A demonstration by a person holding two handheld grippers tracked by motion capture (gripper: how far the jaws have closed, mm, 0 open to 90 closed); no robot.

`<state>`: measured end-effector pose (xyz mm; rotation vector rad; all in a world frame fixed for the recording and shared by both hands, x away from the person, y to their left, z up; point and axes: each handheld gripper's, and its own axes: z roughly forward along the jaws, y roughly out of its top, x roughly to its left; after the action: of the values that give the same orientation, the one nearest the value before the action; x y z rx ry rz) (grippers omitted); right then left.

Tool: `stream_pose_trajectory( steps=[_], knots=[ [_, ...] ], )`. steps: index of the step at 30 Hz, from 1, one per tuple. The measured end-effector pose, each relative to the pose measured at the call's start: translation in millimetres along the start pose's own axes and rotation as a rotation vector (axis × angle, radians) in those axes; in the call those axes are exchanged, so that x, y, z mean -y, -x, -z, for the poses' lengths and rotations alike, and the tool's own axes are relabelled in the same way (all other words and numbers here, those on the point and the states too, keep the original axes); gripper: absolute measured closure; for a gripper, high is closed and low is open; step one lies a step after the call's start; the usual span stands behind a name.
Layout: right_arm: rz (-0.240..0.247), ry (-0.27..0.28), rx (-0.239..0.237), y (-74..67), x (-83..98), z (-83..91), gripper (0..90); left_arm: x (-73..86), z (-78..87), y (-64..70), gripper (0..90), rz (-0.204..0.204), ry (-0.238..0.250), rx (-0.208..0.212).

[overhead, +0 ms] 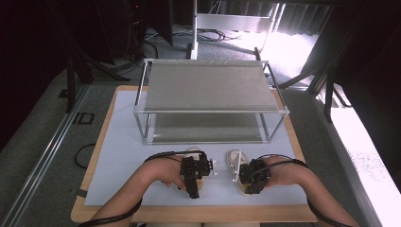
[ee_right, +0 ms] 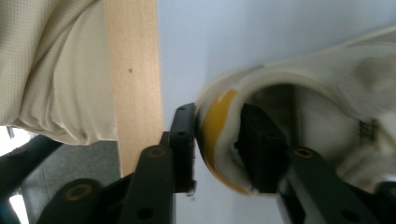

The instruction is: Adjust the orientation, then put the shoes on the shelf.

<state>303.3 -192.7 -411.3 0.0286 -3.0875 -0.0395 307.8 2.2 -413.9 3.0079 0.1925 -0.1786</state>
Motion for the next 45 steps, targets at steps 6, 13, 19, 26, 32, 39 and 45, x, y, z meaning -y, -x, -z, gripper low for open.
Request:
stream_pose_trajectory(
  steps=[6,13,19,26,32,39,45],
  knots=[
    [-0.124,0.089,-0.020,8.1,4.3,18.3,71.3,0.0,1.2,-1.3,32.9,0.011,0.018,0.007],
    [-0.147,0.025,0.038,10.6,14.3,9.3,70.2,-7.0,0.9,0.5,34.7,0.009,0.026,0.003],
    [-0.096,0.006,0.059,5.6,15.4,8.5,56.6,-8.5,-2.9,-2.8,44.5,0.039,-0.020,0.002],
    [-0.074,-0.040,0.076,6.8,9.3,0.9,60.6,-12.5,-16.9,-2.9,54.8,0.025,-0.083,0.008],
    [-0.099,-0.046,0.047,10.3,9.9,-3.1,67.4,-11.3,-18.3,-4.7,64.7,-0.017,-0.071,0.021],
    [-0.079,-0.064,0.068,11.0,9.8,2.8,70.0,-8.4,-9.6,-2.3,77.4,-0.076,-0.025,0.027],
    [-0.039,-0.026,0.098,11.1,2.0,16.5,71.4,-2.2,10.6,-8.8,77.9,-0.124,0.103,-0.065]
  ],
)
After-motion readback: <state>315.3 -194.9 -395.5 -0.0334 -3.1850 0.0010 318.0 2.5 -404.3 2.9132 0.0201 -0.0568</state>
